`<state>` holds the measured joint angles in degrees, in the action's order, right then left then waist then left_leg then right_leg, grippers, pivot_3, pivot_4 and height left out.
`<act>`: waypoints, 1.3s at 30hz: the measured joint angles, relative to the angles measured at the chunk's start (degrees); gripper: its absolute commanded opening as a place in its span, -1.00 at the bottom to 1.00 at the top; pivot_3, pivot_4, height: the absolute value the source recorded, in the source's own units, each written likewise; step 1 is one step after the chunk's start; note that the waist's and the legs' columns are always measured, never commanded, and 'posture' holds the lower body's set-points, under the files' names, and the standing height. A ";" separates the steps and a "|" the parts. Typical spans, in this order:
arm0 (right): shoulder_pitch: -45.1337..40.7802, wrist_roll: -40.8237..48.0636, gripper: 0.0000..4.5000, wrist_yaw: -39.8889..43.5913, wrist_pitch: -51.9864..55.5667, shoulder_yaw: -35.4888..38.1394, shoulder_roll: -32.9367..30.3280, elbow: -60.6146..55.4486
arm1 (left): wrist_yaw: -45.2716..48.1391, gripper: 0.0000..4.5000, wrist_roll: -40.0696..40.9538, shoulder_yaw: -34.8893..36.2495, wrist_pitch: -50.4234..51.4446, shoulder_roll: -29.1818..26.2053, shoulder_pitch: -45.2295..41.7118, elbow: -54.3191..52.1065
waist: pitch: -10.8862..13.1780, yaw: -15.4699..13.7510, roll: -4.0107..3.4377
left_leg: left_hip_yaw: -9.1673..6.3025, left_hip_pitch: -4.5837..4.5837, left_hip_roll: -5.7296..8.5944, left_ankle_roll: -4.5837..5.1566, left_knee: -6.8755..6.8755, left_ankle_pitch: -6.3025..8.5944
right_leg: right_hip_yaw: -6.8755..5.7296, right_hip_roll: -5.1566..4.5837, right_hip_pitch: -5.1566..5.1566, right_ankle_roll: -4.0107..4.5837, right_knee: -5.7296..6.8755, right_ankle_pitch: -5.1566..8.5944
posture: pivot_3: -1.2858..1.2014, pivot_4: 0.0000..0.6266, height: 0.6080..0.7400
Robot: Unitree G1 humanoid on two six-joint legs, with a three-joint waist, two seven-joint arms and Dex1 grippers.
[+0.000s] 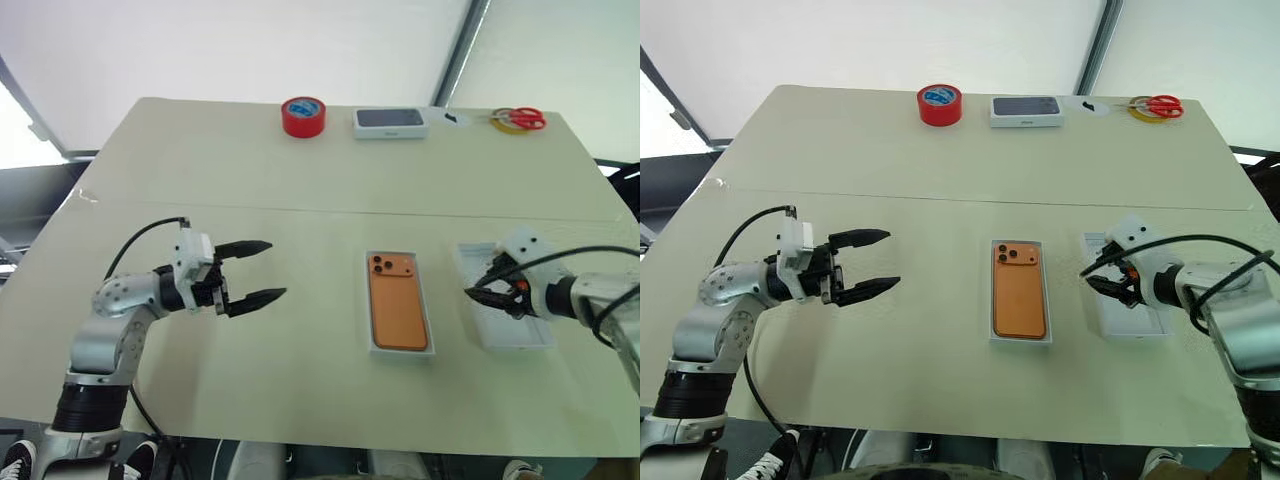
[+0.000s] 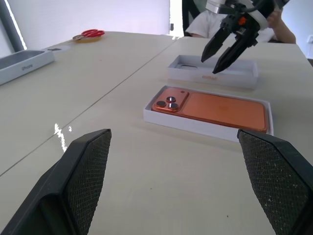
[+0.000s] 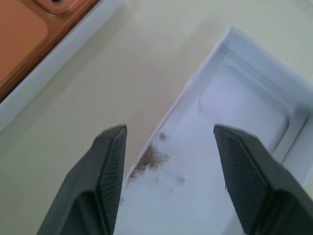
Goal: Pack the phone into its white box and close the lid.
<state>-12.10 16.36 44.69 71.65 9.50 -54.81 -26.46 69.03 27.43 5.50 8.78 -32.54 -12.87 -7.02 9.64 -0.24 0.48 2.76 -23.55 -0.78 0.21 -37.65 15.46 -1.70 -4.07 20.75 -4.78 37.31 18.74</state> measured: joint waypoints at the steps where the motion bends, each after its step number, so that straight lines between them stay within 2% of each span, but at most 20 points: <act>1: -0.66 1.14 0.30 -0.33 4.41 -0.42 -0.54 -1.18 | 0.50 0.93 -0.20 -0.20 -1.13 0.00 -0.01 0.23 | 0.01 0.07 -0.01 | 0.01 -0.01 0.00 0.00 0.04 0.00 | 0.00 0.00 0.03 0.00 0.00 0.00 | 0.03 -0.52 0.96; 5: -4.50 4.56 0.30 -2.92 17.06 -2.30 0.35 -2.16 | 1.76 0.93 -0.33 -0.22 -3.16 -0.38 -0.10 0.27 | 0.01 0.67 -0.01 | 0.01 -0.02 0.01 -0.01 0.09 -0.02 | 0.00 0.00 0.05 0.00 0.00 0.00 | 0.03 -0.52 0.96; 7: -6.34 6.05 0.30 -4.90 19.78 -2.70 0.99 -1.23 | 1.93 0.93 -0.31 -0.20 -3.47 -0.60 0.03 0.21 | 0.01 0.93 -0.02 | 0.01 -0.02 0.02 -0.01 0.12 -0.02 | 0.00 -0.01 0.07 0.00 0.00 0.00 | 0.03 -0.52 0.96; 15: -15.88 15.65 0.30 -17.41 20.48 -4.20 4.31 9.18 | 2.37 0.93 -0.32 -1.12 -4.75 -1.11 3.23 -2.25 | 0.01 1.22 -0.03 | 0.08 -0.02 0.05 -0.07 0.31 -0.08 | 0.04 0.01 0.19 0.00 -0.01 0.00 | 0.03 -0.52 0.96; 22: -16.49 28.63 0.30 -30.33 20.47 -5.17 4.54 12.72 | 0.56 0.93 -0.20 -1.92 -4.62 -1.09 4.25 -4.61 | 0.00 1.05 -0.01 | 0.09 -0.06 0.07 -0.03 0.27 -0.07 | 0.03 0.01 0.16 -0.02 0.00 -0.01 | 0.03 -0.52 0.96; 25: -16.46 35.09 -0.06 -36.13 20.48 -5.34 3.67 12.72 | -0.11 0.94 0.06 -1.96 -4.52 -1.10 4.70 -5.41 | 0.00 1.05 -0.01 | 0.09 -0.06 0.07 -0.03 0.27 -0.08 | 0.03 0.02 0.17 -0.02 0.03 -0.01 | 0.03 -0.52 0.96; 29: -15.95 41.02 -0.97 -42.30 20.47 -5.93 2.08 13.11 | -1.01 0.94 0.21 -2.24 -4.21 -1.07 5.29 -5.48 | 0.00 0.98 -0.01 | 0.09 -0.06 0.07 -0.02 0.26 -0.08 | 0.03 0.03 0.16 -0.02 0.03 -0.01 | 0.03 -0.52 0.96; 35: -16.02 47.49 -0.99 -50.89 20.48 -5.58 2.57 14.08 | -2.72 0.94 0.21 -3.08 -3.56 -0.91 4.48 -5.48 | -0.06 1.01 0.09 | 0.09 -0.06 0.07 -0.01 0.24 -0.08 | 0.03 0.07 0.12 -0.02 0.03 -0.01 | 0.03 -0.52 0.96; 37: -16.27 48.50 -0.99 -53.84 20.51 -4.45 4.52 14.83 | -3.06 0.94 0.28 -3.14 -3.00 -0.92 4.11 -5.48 | -0.12 1.06 0.19 | 0.09 -0.05 0.06 -0.01 0.24 -0.08 | 0.03 0.09 0.12 -0.02 0.03 -0.01 | 0.03 -0.52 0.96; 39: -17.03 48.15 -1.00 -55.77 20.51 -3.39 6.50 15.89 | -3.25 0.70 0.36 -3.22 -2.73 -0.92 3.87 -5.47 | -0.12 1.32 0.19 | 0.10 -0.05 0.04 -0.02 0.23 -0.08 | 0.05 0.11 0.13 -0.03 0.04 -0.01 | 0.03 -0.52 0.96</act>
<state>-29.13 64.50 -11.09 92.16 6.12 -48.31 -10.56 65.78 27.79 2.28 6.05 -33.46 -8.99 -12.49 9.52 1.09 0.67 2.86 -23.60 -0.74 0.19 -37.42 15.37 -1.65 -3.96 20.88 -4.80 37.35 18.72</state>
